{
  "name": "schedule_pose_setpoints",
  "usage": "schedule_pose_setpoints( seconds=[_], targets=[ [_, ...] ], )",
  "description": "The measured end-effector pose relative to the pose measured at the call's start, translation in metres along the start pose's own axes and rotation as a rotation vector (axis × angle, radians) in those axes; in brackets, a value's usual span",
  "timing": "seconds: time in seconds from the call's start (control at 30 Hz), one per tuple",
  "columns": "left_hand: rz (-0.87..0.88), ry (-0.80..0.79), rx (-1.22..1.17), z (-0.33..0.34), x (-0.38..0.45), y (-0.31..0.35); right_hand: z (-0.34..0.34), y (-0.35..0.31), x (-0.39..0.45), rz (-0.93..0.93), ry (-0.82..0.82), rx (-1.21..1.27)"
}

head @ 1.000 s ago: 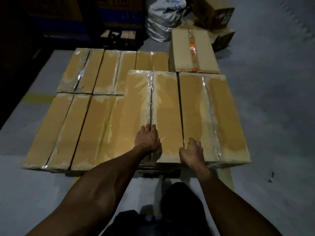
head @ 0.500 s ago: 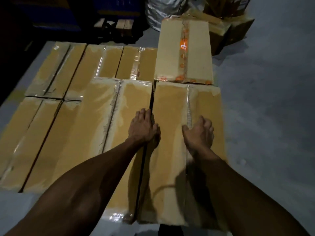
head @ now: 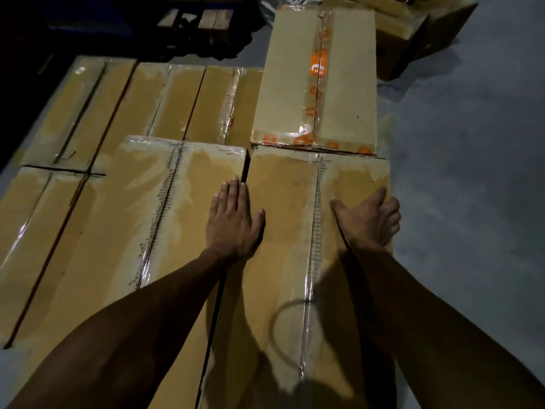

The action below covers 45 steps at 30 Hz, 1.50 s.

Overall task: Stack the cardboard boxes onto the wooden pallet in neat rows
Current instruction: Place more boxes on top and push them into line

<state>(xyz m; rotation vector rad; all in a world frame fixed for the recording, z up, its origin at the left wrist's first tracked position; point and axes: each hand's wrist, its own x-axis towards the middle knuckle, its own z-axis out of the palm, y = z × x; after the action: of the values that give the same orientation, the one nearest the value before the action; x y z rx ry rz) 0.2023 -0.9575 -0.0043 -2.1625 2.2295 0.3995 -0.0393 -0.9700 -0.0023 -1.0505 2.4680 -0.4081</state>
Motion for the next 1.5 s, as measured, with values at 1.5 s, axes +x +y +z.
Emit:
schedule_pose_setpoints(
  seconds=[1.5],
  targets=[
    [-0.062, -0.046, -0.060, -0.027, 0.102, 0.018, -0.005, -0.044, 0.072, -0.219, 0.007, 0.035]
  ],
)
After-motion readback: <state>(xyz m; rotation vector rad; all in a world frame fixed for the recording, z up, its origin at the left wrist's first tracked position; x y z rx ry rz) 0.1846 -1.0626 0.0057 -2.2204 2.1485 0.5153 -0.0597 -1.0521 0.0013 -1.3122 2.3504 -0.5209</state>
